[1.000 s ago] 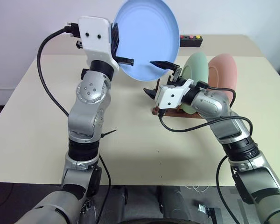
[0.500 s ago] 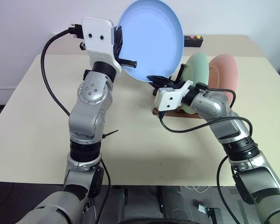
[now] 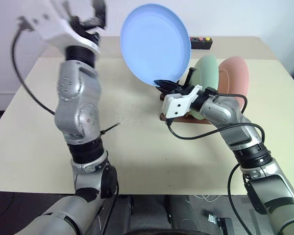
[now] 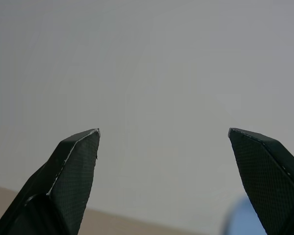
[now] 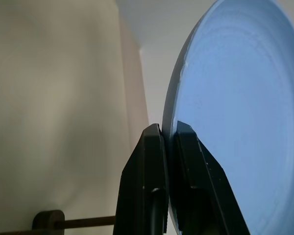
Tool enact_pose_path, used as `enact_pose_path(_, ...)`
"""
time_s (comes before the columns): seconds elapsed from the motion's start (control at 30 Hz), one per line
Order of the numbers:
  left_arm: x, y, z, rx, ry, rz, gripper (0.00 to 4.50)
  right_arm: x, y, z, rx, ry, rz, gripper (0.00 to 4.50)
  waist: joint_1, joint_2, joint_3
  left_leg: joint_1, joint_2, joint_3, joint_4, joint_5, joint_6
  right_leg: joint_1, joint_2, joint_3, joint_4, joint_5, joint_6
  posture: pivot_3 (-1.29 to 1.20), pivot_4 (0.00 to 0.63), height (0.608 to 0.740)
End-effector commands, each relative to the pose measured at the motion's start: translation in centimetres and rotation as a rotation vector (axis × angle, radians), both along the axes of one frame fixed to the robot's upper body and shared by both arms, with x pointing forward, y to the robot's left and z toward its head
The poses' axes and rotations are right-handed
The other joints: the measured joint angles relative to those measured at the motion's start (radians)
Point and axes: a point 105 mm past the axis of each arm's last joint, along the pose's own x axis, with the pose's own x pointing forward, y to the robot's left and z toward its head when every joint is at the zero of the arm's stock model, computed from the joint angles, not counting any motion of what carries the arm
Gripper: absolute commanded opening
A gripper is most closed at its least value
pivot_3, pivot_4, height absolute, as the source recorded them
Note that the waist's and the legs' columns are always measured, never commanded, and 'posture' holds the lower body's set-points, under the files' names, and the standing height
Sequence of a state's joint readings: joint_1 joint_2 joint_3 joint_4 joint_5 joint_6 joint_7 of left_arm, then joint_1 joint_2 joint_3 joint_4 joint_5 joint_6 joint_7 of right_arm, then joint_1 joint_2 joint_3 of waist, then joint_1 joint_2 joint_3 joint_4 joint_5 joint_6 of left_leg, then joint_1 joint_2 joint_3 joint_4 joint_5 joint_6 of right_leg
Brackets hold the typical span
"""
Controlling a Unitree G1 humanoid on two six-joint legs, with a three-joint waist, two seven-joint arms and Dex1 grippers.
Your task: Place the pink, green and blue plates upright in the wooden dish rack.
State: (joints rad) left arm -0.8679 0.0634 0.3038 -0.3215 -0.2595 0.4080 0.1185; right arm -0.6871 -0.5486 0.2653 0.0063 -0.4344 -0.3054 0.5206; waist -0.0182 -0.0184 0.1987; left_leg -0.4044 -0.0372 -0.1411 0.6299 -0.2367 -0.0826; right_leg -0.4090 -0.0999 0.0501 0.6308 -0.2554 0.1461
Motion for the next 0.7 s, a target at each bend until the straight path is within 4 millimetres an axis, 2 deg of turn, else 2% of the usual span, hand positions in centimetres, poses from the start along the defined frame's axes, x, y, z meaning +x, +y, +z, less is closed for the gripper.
enact_pose_path(0.03, 0.1, 3.5, -0.4, 0.065, 0.009, 0.161, 4.45, -1.4, 0.8, 3.0, 0.168, -0.005, 0.091, 0.0, -0.004, 0.0, 0.0, 0.0, 0.0, 0.0, 0.0, 0.0, 0.0, 0.0, 0.0, 0.0, 0.0, 0.0, 0.0, 0.0, 0.15, 0.74)
enact_pose_path(0.1, 0.7, 4.5, -1.8, 0.186, 0.051, 0.206, 4.45, -2.1, 1.5, 3.8, 0.274, 0.071, 0.148, 0.0, -0.005, 0.0, 0.0, 0.001, 0.0, 0.0, 0.0, 0.0, 0.0, 0.0, 0.001, 0.001, 0.001, 0.0, 0.0, 0.0, 0.15, 0.74)
enact_pose_path(0.2, 1.1, 4.3, -5.4, 0.469, 0.142, 0.121, 4.45, -3.3, 2.2, 5.5, 0.506, 0.257, 0.255, 0.0, -0.014, 0.001, 0.0, 0.001, 0.0, 0.0, 0.0, 0.0, 0.0, 0.0, 0.001, 0.001, 0.001, 0.0, 0.0, 0.0, 0.15, 0.74)
enact_pose_path(0.3, 0.6, 3.5, -8.7, 0.613, 0.204, -0.011, 4.45, -4.0, 1.9, 6.4, 0.658, 0.418, 0.323, 0.0, -0.012, 0.0, 0.0, 0.0, 0.0, -0.001, 0.0, 0.0, 0.001, 0.0, 0.001, 0.001, 0.001, 0.0, 0.0, 0.0, 0.15, 0.74)
enact_pose_path(0.37, -0.1, 2.3, -11.2, 0.689, 0.264, -0.146, 4.45, -4.5, 1.5, 6.8, 0.751, 0.539, 0.366, 0.0, -0.008, 0.0, 0.0, 0.0, 0.0, -0.001, 0.0, -0.002, 0.004, 0.0, 0.001, 0.001, 0.001, 0.0, 0.0, 0.0, 0.15, 0.74)
enact_pose_path(0.47, -1.2, 0.8, -13.7, 0.769, 0.32, -0.273, 4.45, -5.1, 0.9, 7.0, 0.819, 0.638, 0.387, 0.0, -0.001, 0.001, 0.0, 0.0, 0.001, -0.001, 0.0, -0.002, 0.004, 0.0, 0.001, 0.001, 0.002, 0.001, -0.001, 0.0, 0.15, 0.74)
enact_pose_path(0.57, -3.5, -2.6, -17.0, 0.827, 0.374, -0.515, 4.45, -5.0, -0.2, 6.6, 0.935, 0.737, 0.367, 0.0, -0.001, 0.002, -0.001, 0.001, 0.001, -0.001, -0.001, -0.002, 0.004, 0.0, 0.001, 0.001, 0.002, 0.001, -0.002, 0.0, 0.15, 0.74)
enact_pose_path(0.7, -4.6, -4.4, -18.8, 0.846, 0.414, -0.637, 4.45, -5.1, -0.9, 6.0, 0.997, 0.818, 0.341, 0.0, 0.0, 0.002, -0.001, 0.001, 0.001, -0.001, 0.0, -0.002, 0.004, 0.0, 0.001, 0.001, 0.002, 0.001, -0.002, 0.0, 0.15, 0.74)
